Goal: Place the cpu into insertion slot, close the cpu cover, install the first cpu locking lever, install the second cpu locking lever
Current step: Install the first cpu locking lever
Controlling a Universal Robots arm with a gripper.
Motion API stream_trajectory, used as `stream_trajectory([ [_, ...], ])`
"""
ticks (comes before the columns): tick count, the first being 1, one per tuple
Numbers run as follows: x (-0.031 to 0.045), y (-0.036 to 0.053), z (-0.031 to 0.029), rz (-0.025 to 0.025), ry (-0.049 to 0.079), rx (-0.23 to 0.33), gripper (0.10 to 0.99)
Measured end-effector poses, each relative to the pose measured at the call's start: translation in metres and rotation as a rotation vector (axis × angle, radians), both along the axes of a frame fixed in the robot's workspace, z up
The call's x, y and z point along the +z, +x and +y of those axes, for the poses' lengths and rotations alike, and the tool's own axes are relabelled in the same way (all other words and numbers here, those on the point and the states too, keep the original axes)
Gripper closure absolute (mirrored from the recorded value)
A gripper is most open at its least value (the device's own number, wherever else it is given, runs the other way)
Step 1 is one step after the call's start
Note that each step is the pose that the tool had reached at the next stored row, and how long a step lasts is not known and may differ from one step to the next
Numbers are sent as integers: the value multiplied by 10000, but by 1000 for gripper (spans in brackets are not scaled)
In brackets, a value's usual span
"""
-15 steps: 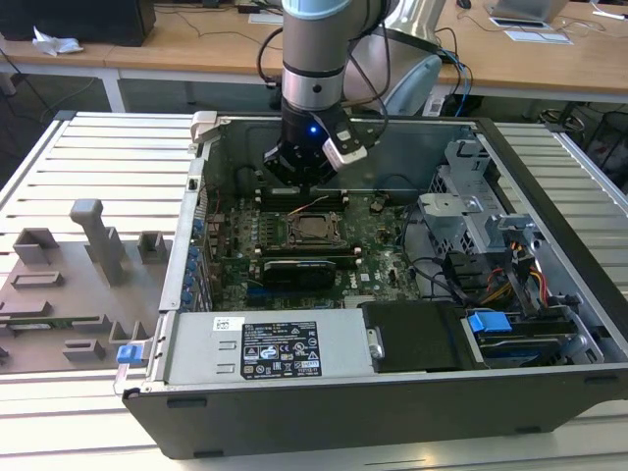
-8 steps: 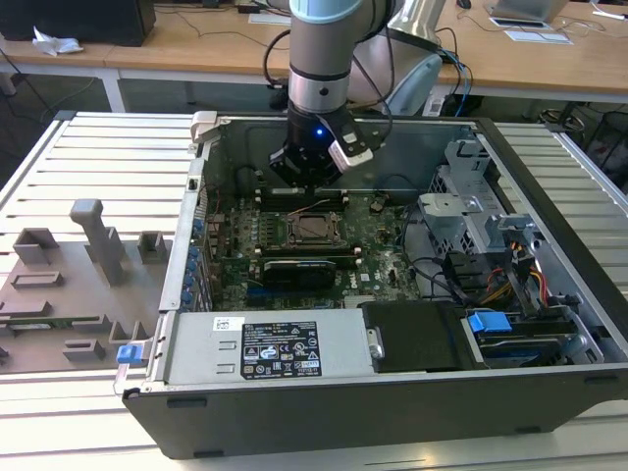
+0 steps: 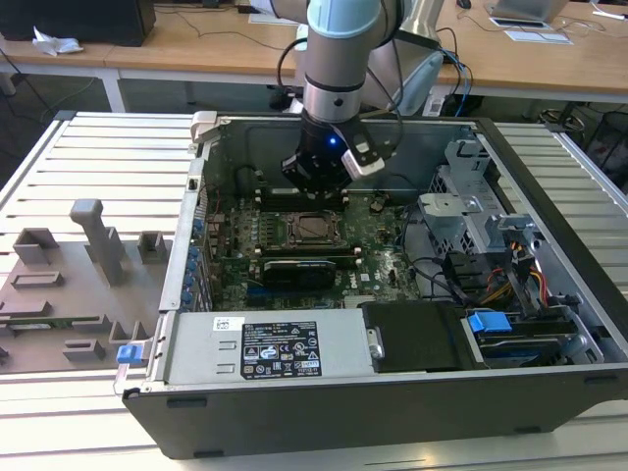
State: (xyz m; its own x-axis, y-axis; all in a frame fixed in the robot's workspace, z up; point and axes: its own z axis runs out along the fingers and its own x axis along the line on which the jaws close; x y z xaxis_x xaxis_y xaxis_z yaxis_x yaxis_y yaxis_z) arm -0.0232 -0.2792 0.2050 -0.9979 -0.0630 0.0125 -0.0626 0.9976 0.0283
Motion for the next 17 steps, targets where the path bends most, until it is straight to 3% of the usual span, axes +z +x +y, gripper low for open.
stream_trajectory([
  [3,-16,19,-6,12,14,1,980],
  [11,-35,31,2,9,193,3,980],
  [14,59,32,1,11,84,3,980],
  [17,69,31,-19,12,44,2,980],
])
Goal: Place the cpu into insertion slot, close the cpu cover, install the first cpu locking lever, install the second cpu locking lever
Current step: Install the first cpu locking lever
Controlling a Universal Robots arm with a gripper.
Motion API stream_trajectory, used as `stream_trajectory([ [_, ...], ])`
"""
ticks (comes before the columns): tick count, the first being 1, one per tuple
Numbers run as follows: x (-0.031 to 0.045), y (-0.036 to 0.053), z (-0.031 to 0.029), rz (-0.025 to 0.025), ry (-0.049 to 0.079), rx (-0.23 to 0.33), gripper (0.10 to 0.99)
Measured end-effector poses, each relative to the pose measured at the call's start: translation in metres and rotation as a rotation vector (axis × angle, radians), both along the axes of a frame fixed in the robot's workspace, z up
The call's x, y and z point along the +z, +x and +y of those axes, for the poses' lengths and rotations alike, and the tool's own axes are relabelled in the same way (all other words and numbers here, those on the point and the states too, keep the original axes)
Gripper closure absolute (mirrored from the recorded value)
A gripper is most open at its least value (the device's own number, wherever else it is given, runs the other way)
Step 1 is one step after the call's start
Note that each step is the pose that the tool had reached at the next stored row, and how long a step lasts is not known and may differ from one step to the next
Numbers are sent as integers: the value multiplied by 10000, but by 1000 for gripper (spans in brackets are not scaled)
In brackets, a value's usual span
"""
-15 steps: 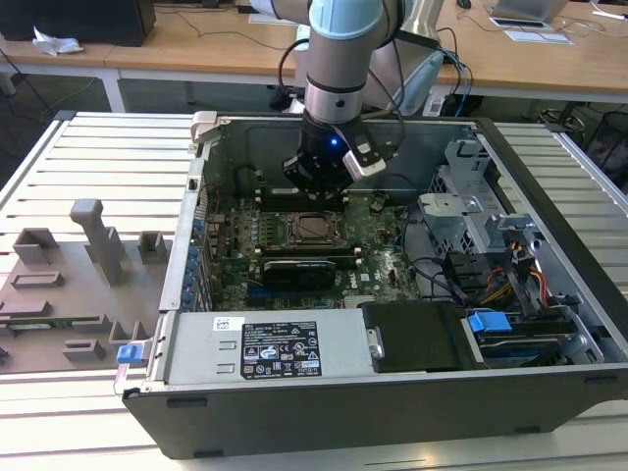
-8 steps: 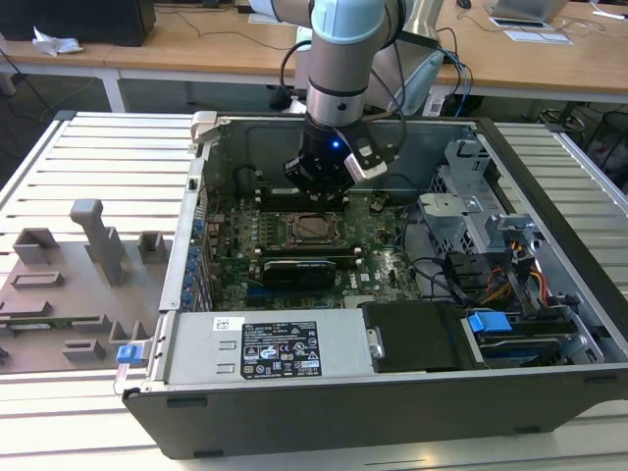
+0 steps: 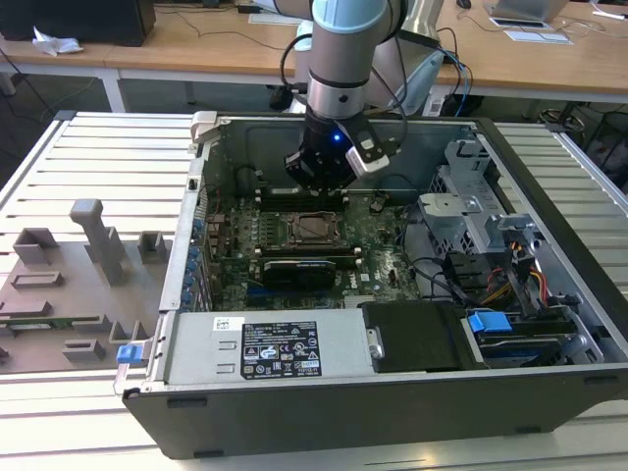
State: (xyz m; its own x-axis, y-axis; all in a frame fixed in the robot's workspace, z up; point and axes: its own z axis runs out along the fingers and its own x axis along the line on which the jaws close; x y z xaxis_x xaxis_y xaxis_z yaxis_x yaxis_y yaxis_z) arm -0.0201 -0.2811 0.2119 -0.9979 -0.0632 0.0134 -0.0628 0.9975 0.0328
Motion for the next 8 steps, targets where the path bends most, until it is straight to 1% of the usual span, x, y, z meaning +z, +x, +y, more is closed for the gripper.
stream_trajectory([
  [5,0,0,-51,-1,-11,-1,980],
  [8,0,0,-111,-1,-14,-1,980],
])
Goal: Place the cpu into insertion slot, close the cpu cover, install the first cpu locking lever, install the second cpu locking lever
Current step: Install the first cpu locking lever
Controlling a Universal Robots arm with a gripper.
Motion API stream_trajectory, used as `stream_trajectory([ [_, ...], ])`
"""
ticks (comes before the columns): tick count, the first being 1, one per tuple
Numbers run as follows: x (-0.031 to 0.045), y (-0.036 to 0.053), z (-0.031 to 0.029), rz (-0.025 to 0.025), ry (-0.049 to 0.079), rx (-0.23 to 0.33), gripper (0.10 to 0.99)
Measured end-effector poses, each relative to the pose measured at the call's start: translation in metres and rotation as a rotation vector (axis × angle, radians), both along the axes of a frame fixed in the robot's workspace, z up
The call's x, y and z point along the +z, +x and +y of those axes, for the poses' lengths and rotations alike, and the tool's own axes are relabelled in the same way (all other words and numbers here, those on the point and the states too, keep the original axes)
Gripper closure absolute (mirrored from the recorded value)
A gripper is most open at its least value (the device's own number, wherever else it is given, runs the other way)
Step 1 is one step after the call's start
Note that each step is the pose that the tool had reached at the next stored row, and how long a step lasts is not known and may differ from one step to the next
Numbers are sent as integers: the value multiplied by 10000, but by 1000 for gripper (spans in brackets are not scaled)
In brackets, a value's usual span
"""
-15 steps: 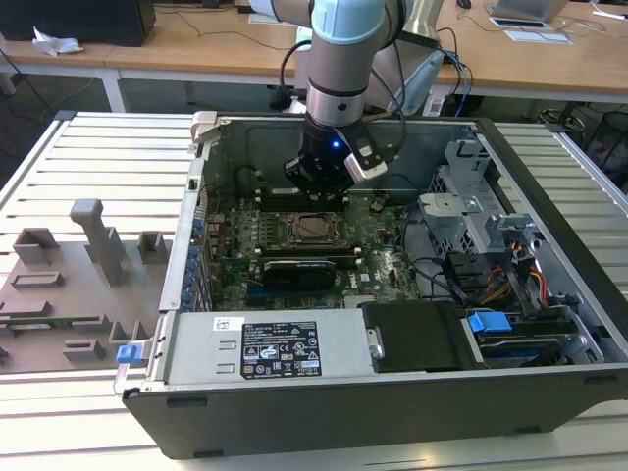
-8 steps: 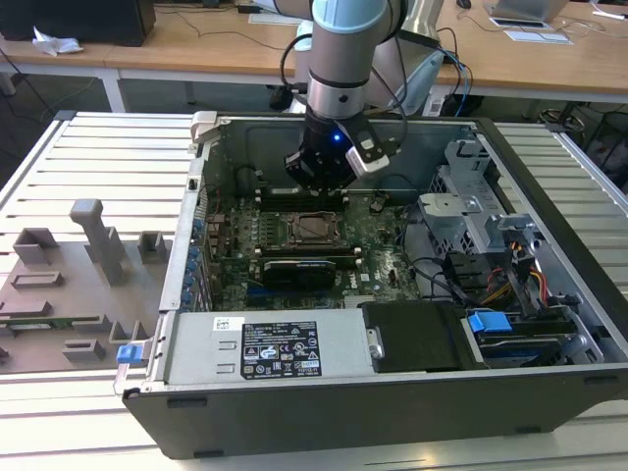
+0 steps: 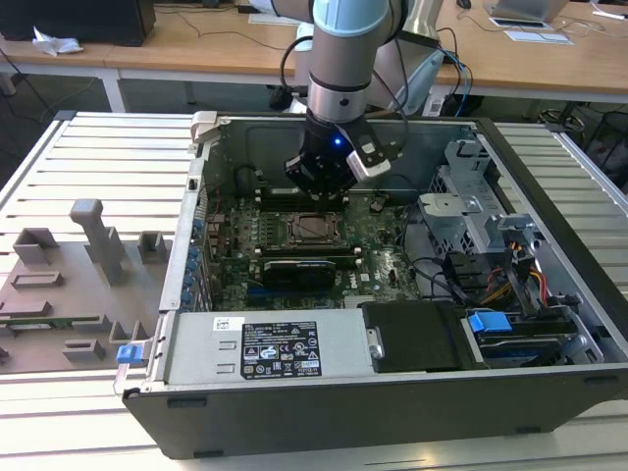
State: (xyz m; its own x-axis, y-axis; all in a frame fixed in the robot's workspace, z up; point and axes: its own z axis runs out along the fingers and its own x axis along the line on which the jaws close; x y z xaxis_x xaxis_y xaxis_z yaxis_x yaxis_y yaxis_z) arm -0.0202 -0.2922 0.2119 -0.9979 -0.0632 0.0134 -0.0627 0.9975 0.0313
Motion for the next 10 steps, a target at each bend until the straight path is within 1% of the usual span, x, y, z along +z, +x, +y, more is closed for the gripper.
stream_trajectory([
  [3,0,0,-65,0,0,0,980],
  [10,0,7,-124,12,-2,0,980],
])
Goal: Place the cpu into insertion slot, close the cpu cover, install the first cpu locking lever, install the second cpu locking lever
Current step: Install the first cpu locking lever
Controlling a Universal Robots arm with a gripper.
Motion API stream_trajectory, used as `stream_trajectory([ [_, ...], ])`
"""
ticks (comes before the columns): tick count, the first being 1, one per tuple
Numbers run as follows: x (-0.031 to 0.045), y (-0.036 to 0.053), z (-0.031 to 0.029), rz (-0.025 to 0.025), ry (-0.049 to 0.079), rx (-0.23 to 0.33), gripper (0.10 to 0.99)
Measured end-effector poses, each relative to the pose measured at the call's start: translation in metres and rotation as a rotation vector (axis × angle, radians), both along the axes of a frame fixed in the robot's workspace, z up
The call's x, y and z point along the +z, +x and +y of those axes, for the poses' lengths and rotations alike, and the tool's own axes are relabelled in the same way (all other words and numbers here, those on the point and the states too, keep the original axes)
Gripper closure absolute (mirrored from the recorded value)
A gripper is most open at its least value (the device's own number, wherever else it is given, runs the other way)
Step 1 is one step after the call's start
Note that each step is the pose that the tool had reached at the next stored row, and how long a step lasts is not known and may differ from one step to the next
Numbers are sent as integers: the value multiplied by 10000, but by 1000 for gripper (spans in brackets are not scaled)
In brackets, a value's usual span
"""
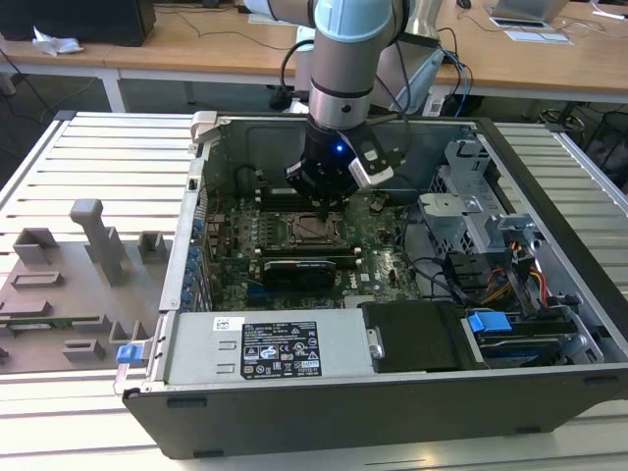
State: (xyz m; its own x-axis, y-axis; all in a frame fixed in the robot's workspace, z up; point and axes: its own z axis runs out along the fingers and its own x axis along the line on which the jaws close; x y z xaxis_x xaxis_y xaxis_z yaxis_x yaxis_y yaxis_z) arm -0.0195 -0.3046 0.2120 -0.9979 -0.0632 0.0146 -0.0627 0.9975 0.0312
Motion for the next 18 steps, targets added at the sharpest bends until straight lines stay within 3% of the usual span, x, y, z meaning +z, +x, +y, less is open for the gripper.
stream_trajectory([
  [10,6,7,-39,9,-40,-1,980],
  [18,83,8,-39,8,-88,1,980],
])
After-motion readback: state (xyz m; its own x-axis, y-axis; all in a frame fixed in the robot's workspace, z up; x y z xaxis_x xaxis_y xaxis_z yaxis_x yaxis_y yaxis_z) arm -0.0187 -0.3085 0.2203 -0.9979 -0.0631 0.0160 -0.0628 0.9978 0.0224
